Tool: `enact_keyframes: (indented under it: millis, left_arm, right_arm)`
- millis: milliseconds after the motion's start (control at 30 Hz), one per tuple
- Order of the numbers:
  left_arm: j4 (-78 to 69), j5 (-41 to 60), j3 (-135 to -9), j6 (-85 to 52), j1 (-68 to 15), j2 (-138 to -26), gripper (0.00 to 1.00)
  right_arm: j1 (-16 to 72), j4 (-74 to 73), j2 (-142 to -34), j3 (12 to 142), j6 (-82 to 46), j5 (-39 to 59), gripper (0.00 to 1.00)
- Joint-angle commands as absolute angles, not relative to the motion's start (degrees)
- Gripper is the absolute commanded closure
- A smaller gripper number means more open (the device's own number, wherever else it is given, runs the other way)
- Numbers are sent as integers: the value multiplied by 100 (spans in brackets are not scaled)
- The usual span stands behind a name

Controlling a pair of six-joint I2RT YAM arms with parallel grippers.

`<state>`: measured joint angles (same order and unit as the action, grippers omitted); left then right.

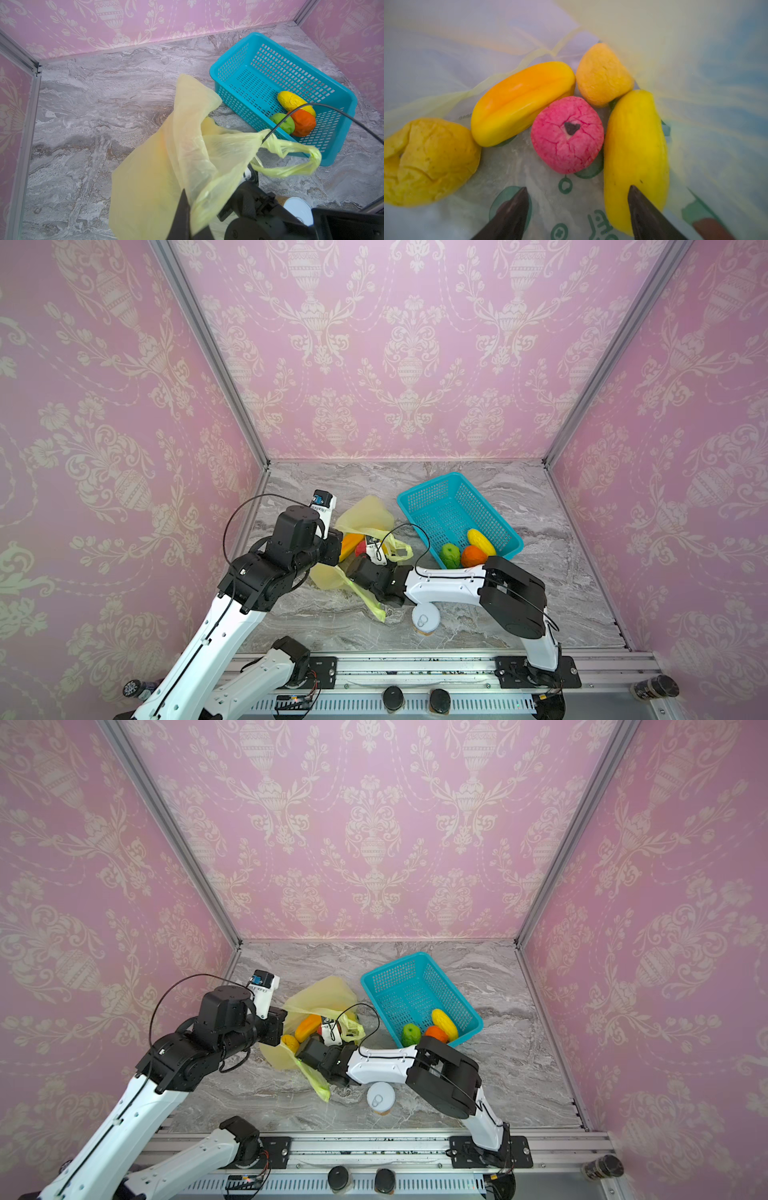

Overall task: Untie the knot of the plastic bag and take out the fruit
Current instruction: 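Close the right gripper on the long yellow papaya inside the bag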

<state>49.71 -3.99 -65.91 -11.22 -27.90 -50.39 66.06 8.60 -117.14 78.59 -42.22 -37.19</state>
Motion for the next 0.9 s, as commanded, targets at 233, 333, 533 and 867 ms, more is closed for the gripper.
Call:
enact_keyframes:
  millis: [233, 333, 533, 867]
  left_arm:
    - [4819, -336, -6387, -993, -2655, -4963, 100]
    - [4854, -287, -6395, -1001, -2628, -5023, 100]
    - [4860, -111, -6383, -1012, -2584, -5106, 100]
    - [4849, 37, -6356, -1020, -2566, -5146, 100]
  right_arm:
    - [6645, 1231, -11681, 8006, -4155, -4110, 12]
    - [6637, 1459, -11705, 8075, -4099, -4360, 3]
    - [6455, 1591, -12010, 8294, -3943, -4340, 1]
    - [6079, 1710, -12882, 8844, -4076, -3902, 15]
